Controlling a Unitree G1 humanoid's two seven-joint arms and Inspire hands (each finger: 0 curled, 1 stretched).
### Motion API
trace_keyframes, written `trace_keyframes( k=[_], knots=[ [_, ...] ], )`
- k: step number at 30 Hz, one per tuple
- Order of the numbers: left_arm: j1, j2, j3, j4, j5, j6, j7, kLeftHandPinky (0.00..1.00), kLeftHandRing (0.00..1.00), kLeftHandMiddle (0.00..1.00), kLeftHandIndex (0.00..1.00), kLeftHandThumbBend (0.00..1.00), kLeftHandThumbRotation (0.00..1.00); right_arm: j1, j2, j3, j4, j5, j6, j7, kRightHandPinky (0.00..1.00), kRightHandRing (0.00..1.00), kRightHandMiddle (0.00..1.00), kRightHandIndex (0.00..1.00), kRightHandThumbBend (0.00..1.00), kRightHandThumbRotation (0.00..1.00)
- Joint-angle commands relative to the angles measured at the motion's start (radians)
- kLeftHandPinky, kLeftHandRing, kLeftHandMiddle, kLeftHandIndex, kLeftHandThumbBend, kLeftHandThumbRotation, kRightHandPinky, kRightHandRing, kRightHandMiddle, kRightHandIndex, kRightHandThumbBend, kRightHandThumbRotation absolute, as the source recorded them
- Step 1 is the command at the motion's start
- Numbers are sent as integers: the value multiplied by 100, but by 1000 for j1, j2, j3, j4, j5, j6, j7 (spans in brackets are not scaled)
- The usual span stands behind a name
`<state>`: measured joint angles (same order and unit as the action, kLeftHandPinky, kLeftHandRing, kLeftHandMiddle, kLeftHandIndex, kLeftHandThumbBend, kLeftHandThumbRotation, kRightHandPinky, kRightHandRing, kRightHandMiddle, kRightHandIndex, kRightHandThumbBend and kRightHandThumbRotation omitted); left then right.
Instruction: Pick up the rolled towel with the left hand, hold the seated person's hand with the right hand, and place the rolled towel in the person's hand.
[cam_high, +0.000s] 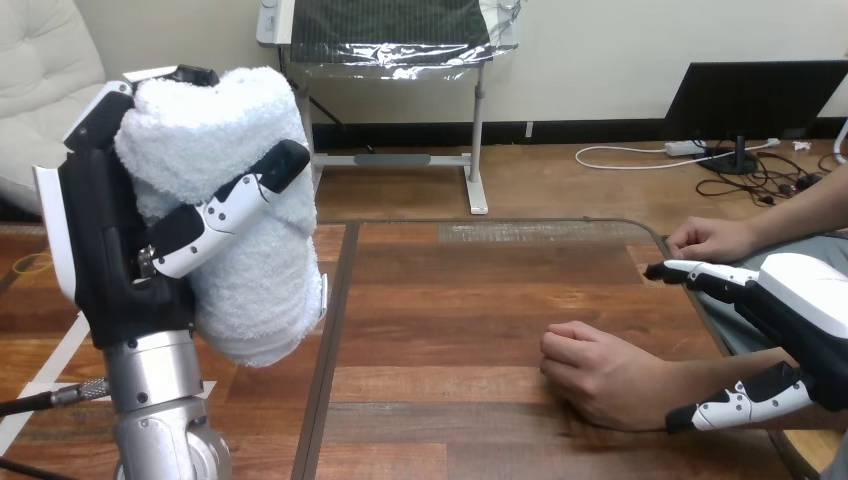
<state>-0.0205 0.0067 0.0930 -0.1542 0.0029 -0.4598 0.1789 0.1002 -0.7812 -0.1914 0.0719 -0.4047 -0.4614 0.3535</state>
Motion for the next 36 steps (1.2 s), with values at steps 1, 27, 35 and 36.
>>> trace_keyframes(
  k=[1,27,35,36],
  knots=[
    [-60,-5,0,-3,6,-22,-8,24,30,37,39,62,0,-89,-41,15,15,-21,-5,-19,83,84,87,87,100,27],
    [-54,-13,4,-9,-6,-14,-26,24,30,37,39,62,0,-150,-56,97,93,-207,-9,-87,80,82,84,84,100,16],
    [-52,-16,5,-11,-13,-11,-29,24,30,37,39,62,0,-169,-58,129,123,-239,-11,-96,79,81,83,83,100,16],
    [-51,-16,6,-12,-14,-11,-30,24,30,37,39,62,0,-171,-58,134,126,-246,-8,-95,79,81,83,83,100,16]
  ],
)
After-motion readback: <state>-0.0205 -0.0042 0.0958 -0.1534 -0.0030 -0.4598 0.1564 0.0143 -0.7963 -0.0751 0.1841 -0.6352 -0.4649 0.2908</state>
